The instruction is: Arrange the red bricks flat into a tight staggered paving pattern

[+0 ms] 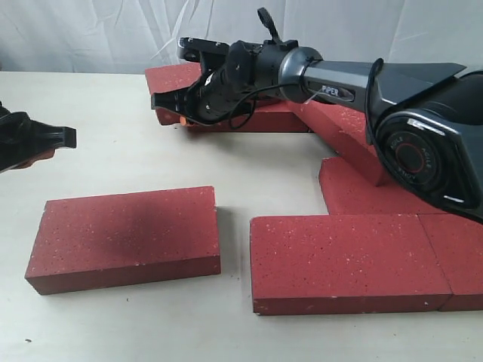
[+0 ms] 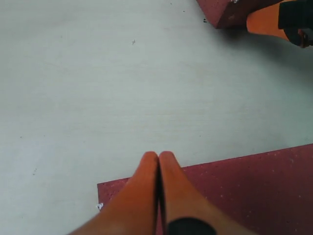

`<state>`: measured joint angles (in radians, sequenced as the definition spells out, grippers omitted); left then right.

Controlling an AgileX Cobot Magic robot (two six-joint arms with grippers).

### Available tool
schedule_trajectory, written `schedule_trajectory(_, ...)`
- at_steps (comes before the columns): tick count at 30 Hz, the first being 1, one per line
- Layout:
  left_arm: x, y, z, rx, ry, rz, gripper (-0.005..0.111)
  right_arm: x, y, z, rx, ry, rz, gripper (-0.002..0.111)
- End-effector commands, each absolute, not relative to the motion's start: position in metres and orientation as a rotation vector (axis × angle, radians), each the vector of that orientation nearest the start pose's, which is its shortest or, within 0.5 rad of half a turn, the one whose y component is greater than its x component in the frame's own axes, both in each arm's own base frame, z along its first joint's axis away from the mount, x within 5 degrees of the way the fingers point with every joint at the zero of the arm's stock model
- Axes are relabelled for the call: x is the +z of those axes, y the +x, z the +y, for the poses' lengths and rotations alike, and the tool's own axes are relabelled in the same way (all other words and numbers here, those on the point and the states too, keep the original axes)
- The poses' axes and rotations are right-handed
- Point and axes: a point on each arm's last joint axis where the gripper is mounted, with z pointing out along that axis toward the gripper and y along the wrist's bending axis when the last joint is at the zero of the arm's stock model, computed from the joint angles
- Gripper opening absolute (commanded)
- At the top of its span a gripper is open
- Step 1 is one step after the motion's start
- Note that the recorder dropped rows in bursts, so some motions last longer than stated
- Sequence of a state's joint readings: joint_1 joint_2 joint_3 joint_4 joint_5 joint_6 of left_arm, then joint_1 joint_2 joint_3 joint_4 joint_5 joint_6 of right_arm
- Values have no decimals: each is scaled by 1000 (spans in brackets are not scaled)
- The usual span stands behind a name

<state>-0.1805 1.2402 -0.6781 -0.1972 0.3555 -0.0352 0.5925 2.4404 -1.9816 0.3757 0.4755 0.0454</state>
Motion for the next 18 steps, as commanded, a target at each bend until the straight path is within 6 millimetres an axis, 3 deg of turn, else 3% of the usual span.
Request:
schedule_trajectory(1,245,236,-50,-285,-34,2384,0,142,448,318,652,-314,2388,-1)
schedule_trajectory(8,246,236,-50,-285,-35,2376,0,157,431,314,646,-405,2545,-1)
schedule_trajectory(11,246,236,-50,-283,-33,2376,0,178,417,305,577,-521,2647,-1)
schedule_trajectory(15,245,236,-50,-277,-15,2381,0,214,407,280,495,-587,2737,-1)
schedule_trajectory(18,245,236,-50,-277,-15,2385,0,240,416,243,497,-499,2766,-1)
